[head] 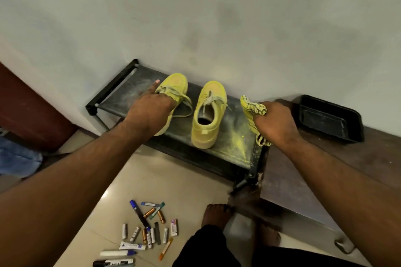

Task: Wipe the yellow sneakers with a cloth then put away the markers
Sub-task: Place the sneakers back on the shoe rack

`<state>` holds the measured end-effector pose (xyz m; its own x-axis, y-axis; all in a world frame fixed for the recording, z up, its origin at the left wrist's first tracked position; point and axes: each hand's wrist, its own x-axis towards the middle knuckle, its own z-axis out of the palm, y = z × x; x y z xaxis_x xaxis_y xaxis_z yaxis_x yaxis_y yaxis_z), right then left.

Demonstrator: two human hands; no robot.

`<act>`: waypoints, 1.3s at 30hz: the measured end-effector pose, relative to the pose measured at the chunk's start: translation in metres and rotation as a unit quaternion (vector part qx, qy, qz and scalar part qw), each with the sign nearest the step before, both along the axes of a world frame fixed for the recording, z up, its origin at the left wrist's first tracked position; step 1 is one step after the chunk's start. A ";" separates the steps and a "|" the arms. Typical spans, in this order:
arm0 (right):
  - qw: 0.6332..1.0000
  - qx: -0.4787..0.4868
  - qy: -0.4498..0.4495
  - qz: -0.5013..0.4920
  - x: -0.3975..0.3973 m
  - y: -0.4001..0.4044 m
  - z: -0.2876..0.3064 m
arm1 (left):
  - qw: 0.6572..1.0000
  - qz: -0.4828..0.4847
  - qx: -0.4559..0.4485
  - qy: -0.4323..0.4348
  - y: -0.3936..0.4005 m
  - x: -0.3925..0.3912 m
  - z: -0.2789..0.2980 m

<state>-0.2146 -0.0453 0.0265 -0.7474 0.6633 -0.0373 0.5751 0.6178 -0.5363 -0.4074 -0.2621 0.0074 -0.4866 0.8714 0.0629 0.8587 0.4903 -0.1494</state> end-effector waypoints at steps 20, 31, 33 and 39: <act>0.975 0.091 -0.205 0.010 0.096 0.151 -0.024 | 0.974 -0.040 -0.051 -0.219 0.221 0.173 -0.032; 0.990 0.128 -0.032 0.059 0.049 0.111 0.019 | 0.977 -0.069 0.055 -0.196 0.127 0.132 0.001; 0.989 0.110 -0.008 0.093 0.020 0.086 0.028 | 0.962 -0.013 0.195 -0.188 0.097 0.113 0.015; 0.980 0.064 0.043 0.184 -0.082 0.011 0.033 | 0.934 0.191 0.242 -0.178 0.042 -0.003 0.026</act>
